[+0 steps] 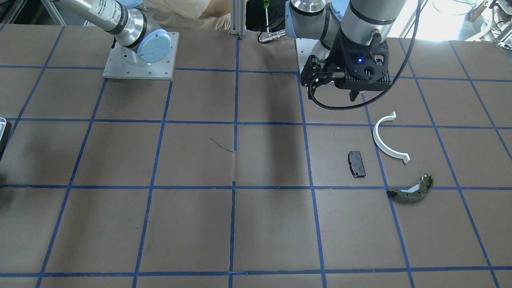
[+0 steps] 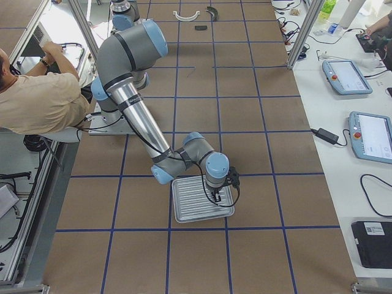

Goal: Place bearing gear from tray to pile

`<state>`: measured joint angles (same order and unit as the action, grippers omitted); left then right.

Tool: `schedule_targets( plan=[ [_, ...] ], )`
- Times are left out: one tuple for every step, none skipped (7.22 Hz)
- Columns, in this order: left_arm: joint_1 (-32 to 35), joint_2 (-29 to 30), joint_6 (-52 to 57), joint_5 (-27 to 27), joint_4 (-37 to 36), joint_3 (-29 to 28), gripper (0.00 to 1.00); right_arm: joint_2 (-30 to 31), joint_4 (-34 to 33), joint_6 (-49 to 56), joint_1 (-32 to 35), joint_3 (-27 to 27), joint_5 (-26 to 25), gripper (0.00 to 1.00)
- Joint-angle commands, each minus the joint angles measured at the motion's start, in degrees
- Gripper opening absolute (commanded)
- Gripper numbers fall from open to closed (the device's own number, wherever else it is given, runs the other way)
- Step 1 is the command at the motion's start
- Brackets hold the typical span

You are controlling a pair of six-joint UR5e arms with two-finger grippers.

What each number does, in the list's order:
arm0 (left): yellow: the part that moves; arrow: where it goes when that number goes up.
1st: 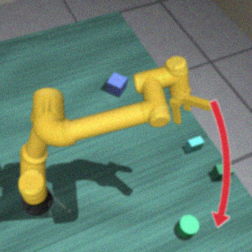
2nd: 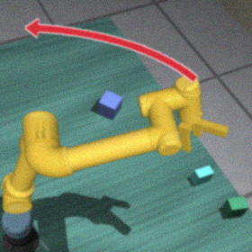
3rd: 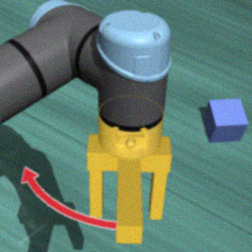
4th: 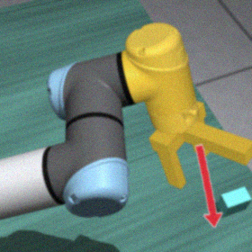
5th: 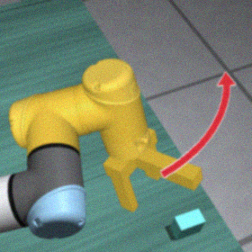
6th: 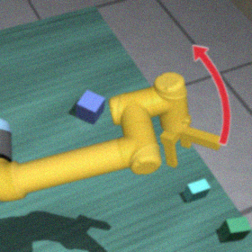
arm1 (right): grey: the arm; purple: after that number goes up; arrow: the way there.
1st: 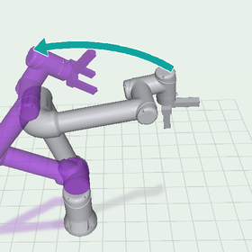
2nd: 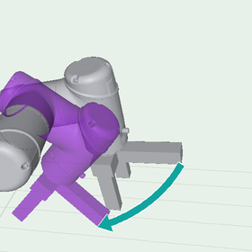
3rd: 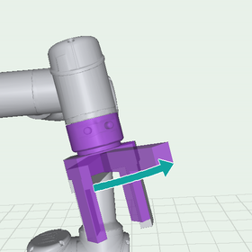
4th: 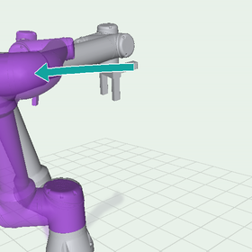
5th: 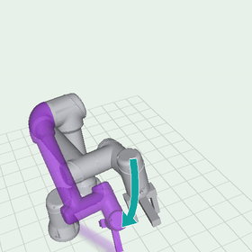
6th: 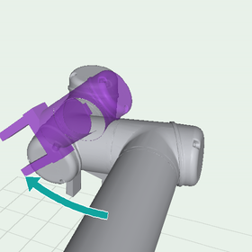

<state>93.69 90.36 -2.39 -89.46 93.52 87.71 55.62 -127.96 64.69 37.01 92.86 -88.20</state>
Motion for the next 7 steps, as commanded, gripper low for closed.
schedule_targets(
  plan=[
    [0.0,0.0,-0.1,0.0,0.0,0.0,1.0,0.2,0.0,0.1,0.0,0.0,0.0,0.33],
    [0.0,0.0,-0.1,0.1,0.0,0.0,1.0,0.2,0.1,0.3,0.0,0.0,0.0,0.28],
    [0.0,0.0,-0.1,0.1,0.0,-0.1,1.0,0.3,0.1,0.4,0.0,0.0,-0.2,0.22],
    [-0.1,0.0,-0.1,0.1,0.0,-0.1,1.0,0.7,0.3,0.1,0.0,-0.1,-2.5,0.17],
    [-0.1,0.0,-0.1,0.1,0.0,-0.1,1.0,2.4,0.6,-0.2,0.2,0.0,-2.9,0.16],
    [-0.1,0.0,-0.1,0.1,0.0,-0.1,1.0,4.7,2.3,-1.7,0.6,0.0,-2.9,0.16],
    [0.0,0.0,-0.1,0.1,0.0,-0.1,1.0,8.1,6.4,-7.1,1.9,0.0,-2.2,0.16]
  ],
)
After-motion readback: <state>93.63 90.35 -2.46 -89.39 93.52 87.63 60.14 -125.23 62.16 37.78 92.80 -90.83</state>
